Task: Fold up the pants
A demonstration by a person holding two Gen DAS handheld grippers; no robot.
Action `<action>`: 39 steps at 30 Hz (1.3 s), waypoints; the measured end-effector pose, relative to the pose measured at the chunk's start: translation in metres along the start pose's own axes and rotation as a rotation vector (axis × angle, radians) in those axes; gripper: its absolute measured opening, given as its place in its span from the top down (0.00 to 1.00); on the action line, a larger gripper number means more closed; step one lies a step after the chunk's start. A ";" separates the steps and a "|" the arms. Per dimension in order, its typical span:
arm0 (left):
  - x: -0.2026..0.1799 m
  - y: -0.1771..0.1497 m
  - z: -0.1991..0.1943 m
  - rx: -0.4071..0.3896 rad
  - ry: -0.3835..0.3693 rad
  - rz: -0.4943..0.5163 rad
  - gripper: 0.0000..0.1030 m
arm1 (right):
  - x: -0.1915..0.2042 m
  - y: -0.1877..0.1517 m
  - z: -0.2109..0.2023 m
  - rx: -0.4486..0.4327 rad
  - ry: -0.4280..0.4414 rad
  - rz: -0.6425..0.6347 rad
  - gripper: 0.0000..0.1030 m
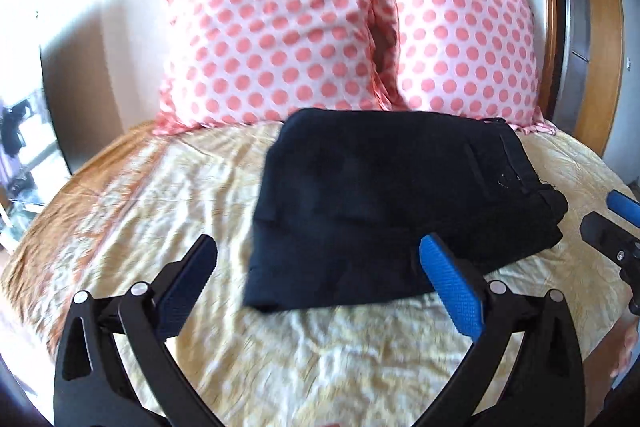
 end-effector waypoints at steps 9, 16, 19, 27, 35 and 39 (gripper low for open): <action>-0.005 -0.055 -0.059 -0.038 0.075 -0.028 0.02 | 0.027 -0.052 -0.035 -0.032 -0.153 -0.019 0.01; -0.003 -0.086 -0.078 -0.026 0.106 -0.019 0.02 | 0.040 -0.076 -0.048 -0.051 -0.185 -0.037 0.01; -0.004 -0.091 -0.081 -0.026 0.107 -0.015 0.02 | 0.043 -0.082 -0.053 -0.059 -0.198 -0.043 0.01; -0.006 -0.095 -0.083 -0.025 0.116 0.000 0.02 | 0.043 -0.094 -0.055 -0.048 -0.215 -0.038 0.01; -0.008 -0.097 -0.080 -0.018 0.106 0.012 0.02 | 0.044 -0.095 -0.054 -0.055 -0.217 -0.044 0.01; -0.011 -0.098 -0.077 -0.010 0.092 0.018 0.02 | 0.043 -0.096 -0.054 -0.059 -0.228 -0.049 0.01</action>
Point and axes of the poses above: each gripper's, at about its wrist camera, not at the fingertips, and z roughly the way its jaws point, x to its left, y to its top, the point moved 1 cm from there along z, roughly the way its jaws point, and after that the axes turned 2 degrees about -x, right-handed, at the moved point
